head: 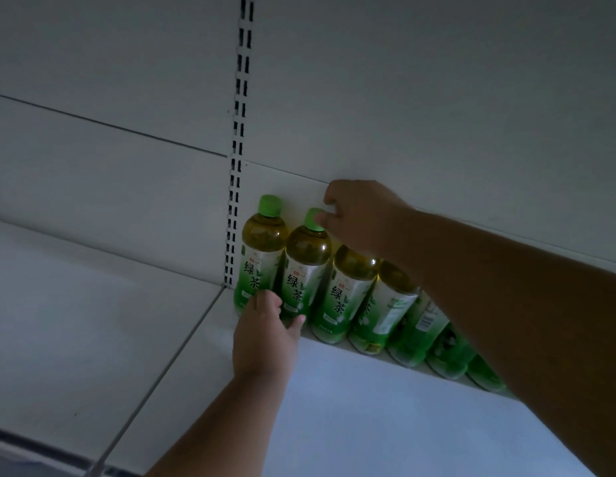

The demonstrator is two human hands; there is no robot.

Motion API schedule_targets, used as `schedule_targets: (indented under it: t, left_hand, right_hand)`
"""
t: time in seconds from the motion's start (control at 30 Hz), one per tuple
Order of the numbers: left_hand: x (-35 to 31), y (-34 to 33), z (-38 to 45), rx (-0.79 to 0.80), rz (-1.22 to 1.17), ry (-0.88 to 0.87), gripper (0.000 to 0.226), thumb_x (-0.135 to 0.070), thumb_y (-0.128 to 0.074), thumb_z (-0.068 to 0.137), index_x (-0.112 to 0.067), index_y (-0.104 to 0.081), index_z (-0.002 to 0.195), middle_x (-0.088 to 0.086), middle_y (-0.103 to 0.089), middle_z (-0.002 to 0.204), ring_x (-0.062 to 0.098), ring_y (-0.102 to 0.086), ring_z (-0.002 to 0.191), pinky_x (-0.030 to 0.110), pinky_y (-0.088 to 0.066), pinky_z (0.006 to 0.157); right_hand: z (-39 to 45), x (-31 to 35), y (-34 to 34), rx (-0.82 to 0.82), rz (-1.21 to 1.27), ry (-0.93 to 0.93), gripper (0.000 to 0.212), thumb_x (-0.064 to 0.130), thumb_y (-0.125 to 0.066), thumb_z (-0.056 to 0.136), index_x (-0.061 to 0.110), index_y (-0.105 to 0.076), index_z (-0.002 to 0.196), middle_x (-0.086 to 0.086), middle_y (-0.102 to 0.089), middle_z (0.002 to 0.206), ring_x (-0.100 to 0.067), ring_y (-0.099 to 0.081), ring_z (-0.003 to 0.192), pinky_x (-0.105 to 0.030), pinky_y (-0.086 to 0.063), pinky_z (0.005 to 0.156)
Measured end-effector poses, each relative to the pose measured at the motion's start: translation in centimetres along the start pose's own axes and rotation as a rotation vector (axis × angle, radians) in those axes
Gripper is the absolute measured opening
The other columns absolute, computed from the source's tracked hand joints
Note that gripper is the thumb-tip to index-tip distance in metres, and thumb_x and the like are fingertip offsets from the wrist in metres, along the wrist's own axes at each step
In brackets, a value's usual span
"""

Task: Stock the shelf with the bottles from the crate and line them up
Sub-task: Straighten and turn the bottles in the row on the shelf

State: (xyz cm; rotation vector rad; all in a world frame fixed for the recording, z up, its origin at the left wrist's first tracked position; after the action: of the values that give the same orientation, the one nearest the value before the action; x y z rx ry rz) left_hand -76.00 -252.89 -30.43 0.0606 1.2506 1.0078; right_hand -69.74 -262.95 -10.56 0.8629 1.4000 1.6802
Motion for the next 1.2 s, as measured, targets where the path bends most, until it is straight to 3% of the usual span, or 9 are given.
schedule_targets:
  t: [0.13,0.23,0.33,0.5,0.8,0.93,1.03,1.1,1.2]
  left_hand:
    - [-2.3,-0.9,-1.2,0.051,0.000,-0.141,0.023,-0.034,-0.075,0.081,-0.021,-0.058,0.090,-0.010,-0.058,0.080,0.005,-0.054,0.068,0.010,-0.033,0.055]
    - [-3.1,-2.1,-2.2,0.075,-0.030,-0.150,0.024,-0.035,-0.074,0.082,-0.020,-0.063,0.098,-0.007,-0.064,0.086,0.009,-0.061,0.076,0.020,-0.048,0.061]
    - [-3.2,-3.2,-2.7,0.094,-0.006,-0.128,0.030,-0.037,-0.073,0.083,-0.020,-0.062,0.104,-0.004,-0.064,0.091,0.014,-0.061,0.082,0.029,-0.053,0.066]
    - [-3.1,-3.8,-2.3,0.066,0.040,-0.114,0.031,-0.035,-0.078,0.078,-0.016,-0.060,0.095,0.001,-0.064,0.088,0.021,-0.061,0.078,0.030,-0.048,0.060]
    - [-3.1,-4.1,-2.0,0.019,0.074,-0.136,0.033,-0.031,-0.083,0.073,-0.014,-0.058,0.085,0.003,-0.062,0.079,0.025,-0.059,0.069,0.028,-0.039,0.056]
    - [-4.0,-3.6,-2.6,-0.015,0.076,-0.264,0.034,-0.025,-0.088,0.065,-0.015,-0.057,0.076,-0.002,-0.058,0.069,0.018,-0.053,0.058,0.025,-0.038,0.049]
    - [-5.9,-3.9,-3.6,0.020,0.041,-0.408,0.030,-0.022,-0.085,0.068,-0.018,-0.056,0.074,-0.010,-0.049,0.068,0.011,-0.046,0.058,0.022,-0.035,0.049]
    - [-6.8,-4.6,-4.4,0.073,0.008,-0.415,0.029,-0.022,-0.084,0.070,-0.019,-0.056,0.076,-0.009,-0.052,0.069,0.011,-0.050,0.061,0.024,-0.040,0.049]
    - [-7.2,-5.7,-5.1,0.113,-0.044,-0.335,0.027,-0.023,-0.083,0.072,-0.020,-0.058,0.079,-0.009,-0.054,0.072,0.010,-0.051,0.063,0.015,-0.031,0.051]
  right_hand:
    - [-1.8,-1.8,1.0,-0.037,-0.222,0.000,0.038,0.048,-0.048,0.100,0.017,-0.058,0.119,-0.005,-0.062,0.112,-0.023,-0.056,0.103,-0.032,-0.043,0.079]
    - [-2.3,-3.2,-0.2,0.070,-0.196,-0.056,0.036,0.046,-0.047,0.101,0.017,-0.061,0.115,-0.005,-0.061,0.107,-0.022,-0.054,0.093,-0.029,-0.040,0.073]
    - [-2.5,-3.9,-0.6,0.077,-0.097,-0.064,0.033,0.044,-0.050,0.100,0.019,-0.061,0.117,-0.001,-0.055,0.101,-0.020,-0.051,0.089,-0.029,-0.037,0.068]
    - [-2.0,-4.5,-0.6,0.072,-0.045,-0.036,0.026,0.041,-0.057,0.097,0.021,-0.063,0.113,0.000,-0.058,0.105,-0.019,-0.053,0.089,-0.028,-0.036,0.065]
    - [-2.1,-4.7,-0.7,0.076,0.002,-0.010,0.029,0.038,-0.059,0.097,0.019,-0.063,0.119,-0.002,-0.061,0.113,-0.019,-0.053,0.093,-0.028,-0.038,0.074]
    - [-3.6,-6.1,0.8,0.035,-0.004,-0.026,0.043,0.043,-0.060,0.095,0.023,-0.054,0.133,0.000,-0.061,0.121,-0.017,-0.052,0.099,-0.028,-0.039,0.079]
    - [-4.9,-8.1,1.9,0.019,-0.072,-0.042,0.041,0.044,-0.059,0.095,0.026,-0.054,0.132,0.002,-0.060,0.120,-0.020,-0.057,0.109,-0.030,-0.045,0.085]
    - [-5.5,-9.2,1.8,0.080,-0.144,-0.036,0.036,0.045,-0.056,0.096,0.027,-0.059,0.127,0.003,-0.060,0.123,-0.018,-0.054,0.111,-0.027,-0.041,0.086]
    - [-5.9,-9.8,1.6,0.142,-0.137,-0.040,0.036,0.045,-0.054,0.098,0.024,-0.061,0.128,0.003,-0.058,0.126,-0.011,-0.044,0.100,-0.025,-0.034,0.081]
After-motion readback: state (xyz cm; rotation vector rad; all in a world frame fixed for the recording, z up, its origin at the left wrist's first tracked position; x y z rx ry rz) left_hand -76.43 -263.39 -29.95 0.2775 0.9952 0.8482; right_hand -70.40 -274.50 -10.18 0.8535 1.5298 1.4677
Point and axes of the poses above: each hand's wrist, its own z-axis towards the middle knuckle, its own y-axis out of the back of the hand, x = y × z, the point moved 5 cm from there along z, towards the middle knuckle
